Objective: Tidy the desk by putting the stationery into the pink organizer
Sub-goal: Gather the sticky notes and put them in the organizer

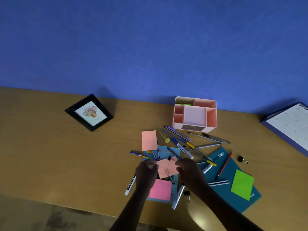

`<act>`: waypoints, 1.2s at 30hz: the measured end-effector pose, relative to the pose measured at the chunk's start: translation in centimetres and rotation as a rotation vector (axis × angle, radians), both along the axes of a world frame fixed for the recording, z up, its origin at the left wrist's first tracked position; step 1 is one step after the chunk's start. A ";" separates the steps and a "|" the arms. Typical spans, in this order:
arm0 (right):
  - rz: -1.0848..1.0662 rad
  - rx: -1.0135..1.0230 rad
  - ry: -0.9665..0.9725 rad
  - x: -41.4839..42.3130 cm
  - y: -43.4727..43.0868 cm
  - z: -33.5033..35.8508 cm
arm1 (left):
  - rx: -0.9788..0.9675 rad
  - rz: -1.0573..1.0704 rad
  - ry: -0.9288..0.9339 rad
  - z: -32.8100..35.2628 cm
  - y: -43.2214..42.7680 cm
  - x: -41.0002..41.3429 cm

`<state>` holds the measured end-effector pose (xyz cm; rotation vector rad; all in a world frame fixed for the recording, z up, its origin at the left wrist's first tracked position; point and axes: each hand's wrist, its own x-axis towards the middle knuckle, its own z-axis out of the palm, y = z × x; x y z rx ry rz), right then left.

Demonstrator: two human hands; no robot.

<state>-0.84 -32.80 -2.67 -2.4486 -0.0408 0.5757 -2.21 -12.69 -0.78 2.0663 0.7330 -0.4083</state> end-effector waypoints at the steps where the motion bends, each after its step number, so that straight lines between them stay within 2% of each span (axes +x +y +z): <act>1: -0.015 -0.026 0.013 -0.7 0.1 -0.2 | -0.013 0.026 0.008 -0.1 -0.2 -0.4; 6: 0.022 -0.163 -0.024 -2.2 0.6 0.2 | -0.025 0.033 0.035 -0.2 -0.9 -1.3; 9: -0.025 -0.142 -0.024 -2.4 1.0 0.1 | -0.047 0.055 0.047 -0.1 -1.2 -1.3; 13: -0.147 -0.002 0.019 -2.4 1.3 -0.1 | -0.061 0.079 0.048 0.2 -1.4 -1.1; 18: -0.448 0.209 0.066 -2.1 1.6 0.6 | -0.108 0.104 0.042 0.6 -1.4 -1.0; 22: -0.605 0.340 0.210 -1.9 1.5 0.6 | -0.136 0.122 0.035 1.2 -1.5 -0.8; 26: -0.822 0.582 0.381 -1.5 0.5 0.9 | -0.263 0.256 0.072 1.5 -1.5 -0.5; 30: -0.822 0.666 0.440 -1.5 -0.6 1.8 | -0.323 0.279 0.069 2.0 -1.6 -0.5; 34: -0.766 0.538 0.334 -1.3 -1.3 3.2 | -0.165 0.087 -0.015 2.2 -1.8 -0.5; 36: -0.693 0.496 0.279 -0.9 -1.8 3.8 | -0.160 0.023 -0.050 2.7 -2.0 -0.1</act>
